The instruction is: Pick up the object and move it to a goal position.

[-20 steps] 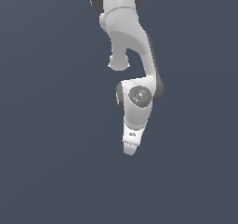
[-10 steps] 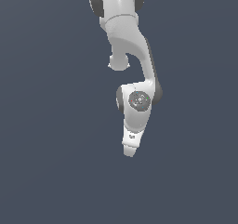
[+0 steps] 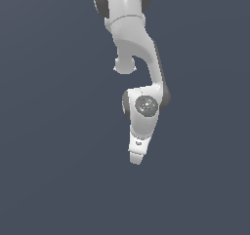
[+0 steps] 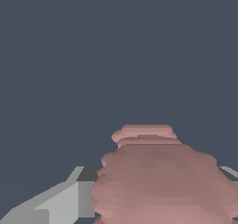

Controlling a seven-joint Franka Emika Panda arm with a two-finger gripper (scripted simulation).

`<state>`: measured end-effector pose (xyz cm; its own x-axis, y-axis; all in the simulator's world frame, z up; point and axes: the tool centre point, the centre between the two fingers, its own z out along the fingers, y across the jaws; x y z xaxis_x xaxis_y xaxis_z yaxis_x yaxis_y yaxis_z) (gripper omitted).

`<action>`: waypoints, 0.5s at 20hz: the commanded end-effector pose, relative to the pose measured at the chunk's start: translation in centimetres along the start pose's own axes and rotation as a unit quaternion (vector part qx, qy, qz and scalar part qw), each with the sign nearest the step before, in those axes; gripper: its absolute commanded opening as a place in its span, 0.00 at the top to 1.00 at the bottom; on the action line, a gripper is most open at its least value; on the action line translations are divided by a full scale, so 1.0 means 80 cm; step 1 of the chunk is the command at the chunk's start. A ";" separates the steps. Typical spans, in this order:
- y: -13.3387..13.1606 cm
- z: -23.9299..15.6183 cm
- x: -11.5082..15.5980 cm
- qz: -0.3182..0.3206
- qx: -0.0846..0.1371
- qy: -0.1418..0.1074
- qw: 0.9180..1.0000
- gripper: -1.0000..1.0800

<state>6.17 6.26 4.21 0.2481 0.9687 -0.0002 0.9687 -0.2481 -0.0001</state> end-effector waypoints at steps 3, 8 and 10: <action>-0.005 -0.002 0.002 0.000 0.000 0.000 1.000 1.00; -0.021 -0.007 0.010 0.000 0.000 0.000 1.000 1.00; -0.031 -0.011 0.014 0.000 0.000 0.000 1.000 1.00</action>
<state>4.54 7.56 4.84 0.2485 0.9686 -0.0004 0.9686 -0.2485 -0.0005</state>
